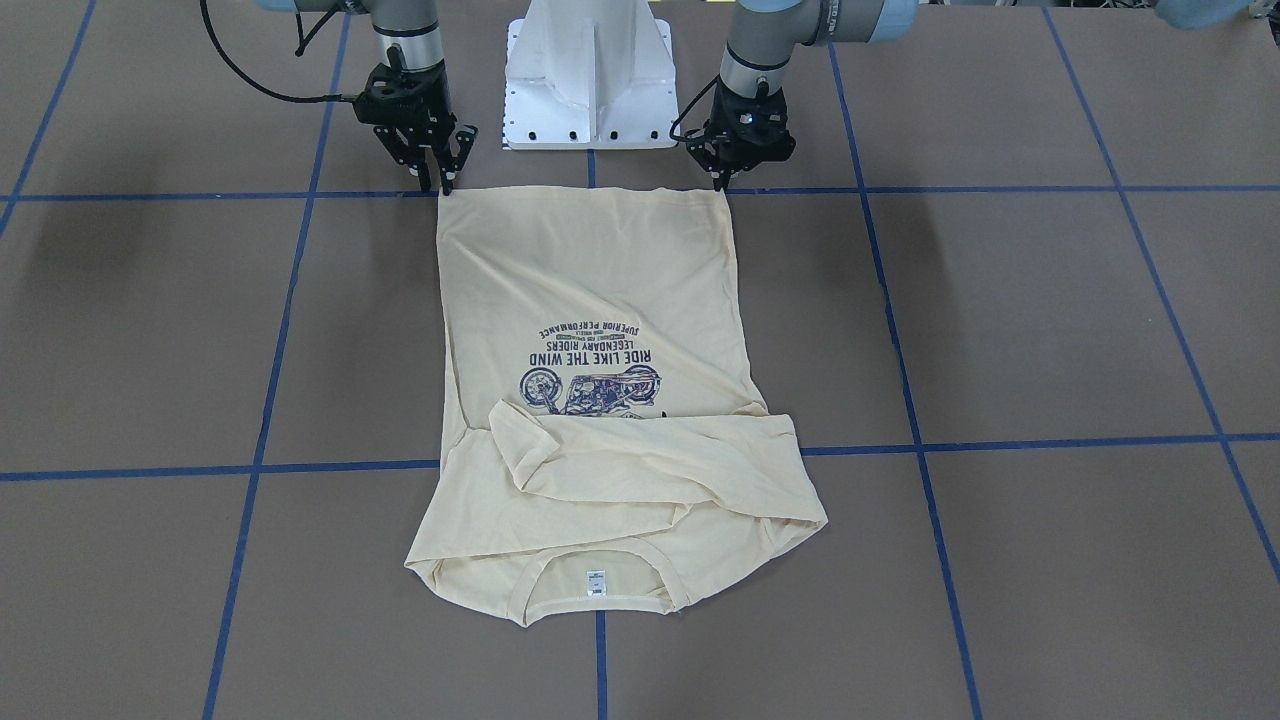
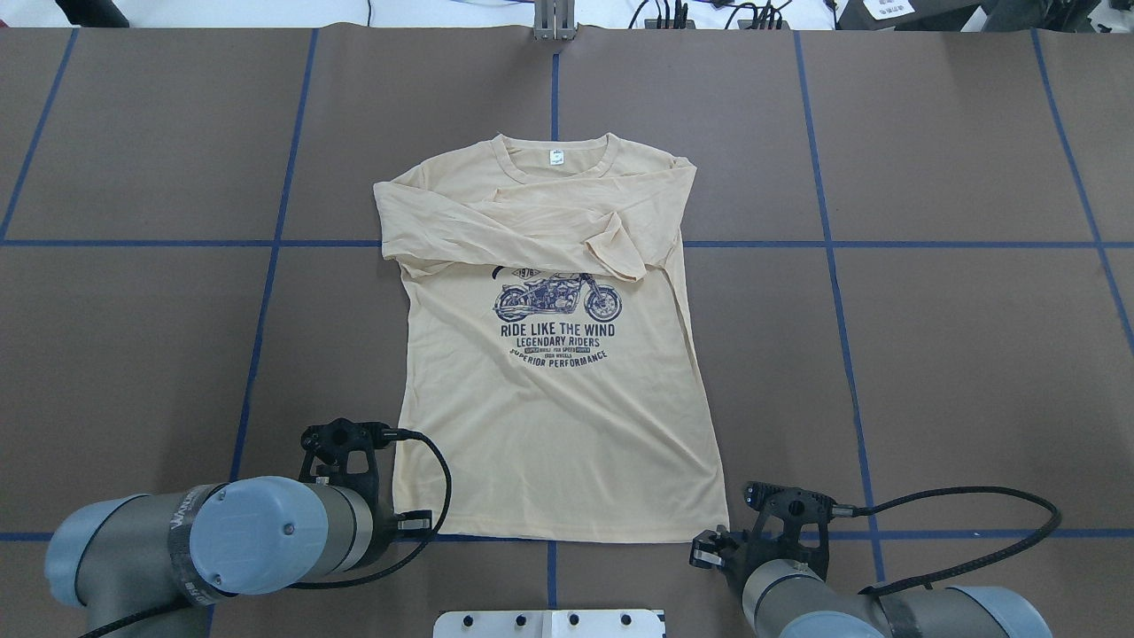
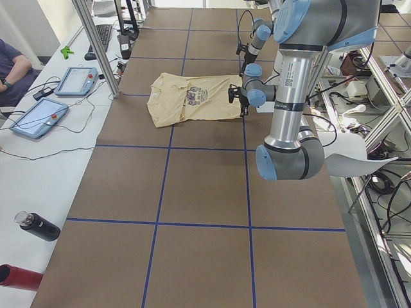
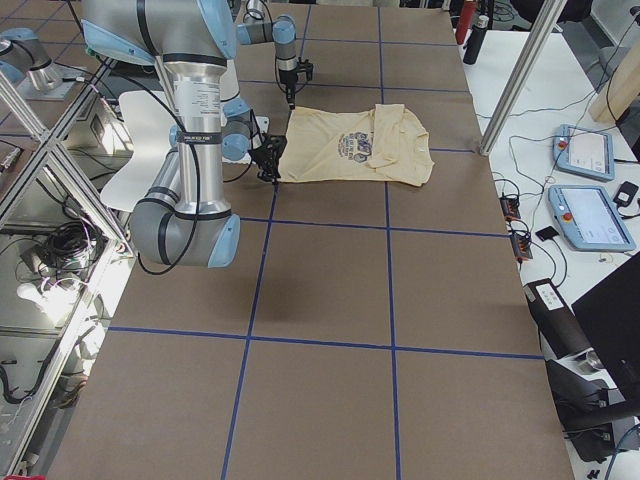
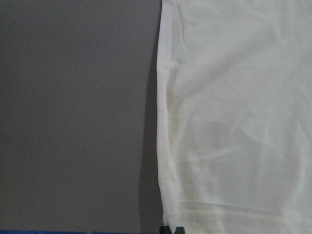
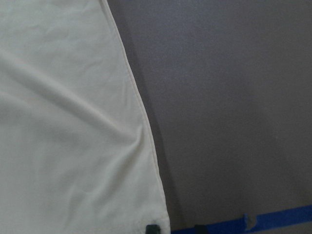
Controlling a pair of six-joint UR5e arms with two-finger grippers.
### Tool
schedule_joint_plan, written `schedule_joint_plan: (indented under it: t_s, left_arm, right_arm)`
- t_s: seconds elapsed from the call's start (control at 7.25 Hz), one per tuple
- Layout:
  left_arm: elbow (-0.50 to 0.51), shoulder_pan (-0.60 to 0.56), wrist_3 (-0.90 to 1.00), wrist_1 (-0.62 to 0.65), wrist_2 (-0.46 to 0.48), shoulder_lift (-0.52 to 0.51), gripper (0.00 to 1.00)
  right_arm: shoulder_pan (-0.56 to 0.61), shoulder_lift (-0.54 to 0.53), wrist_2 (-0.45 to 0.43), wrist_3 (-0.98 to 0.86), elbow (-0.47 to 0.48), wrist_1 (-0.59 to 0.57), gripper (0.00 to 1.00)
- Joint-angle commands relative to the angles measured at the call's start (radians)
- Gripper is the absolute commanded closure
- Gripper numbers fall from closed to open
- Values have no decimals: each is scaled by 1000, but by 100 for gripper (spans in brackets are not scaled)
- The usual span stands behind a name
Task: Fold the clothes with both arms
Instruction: 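Lower both grippers onto the hem corners and grasp them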
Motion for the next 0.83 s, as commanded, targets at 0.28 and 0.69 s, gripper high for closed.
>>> schedule_joint_plan:
  t_s: [0.28, 0.69]
  left_arm:
    - [-9, -1, 2, 3, 0, 1, 100]
    - [-81, -3, 5, 15, -11, 2, 100]
  right_arm:
    - [1, 27, -7, 37, -13, -4, 100]
    - [57, 12, 6, 30, 70, -12, 100]
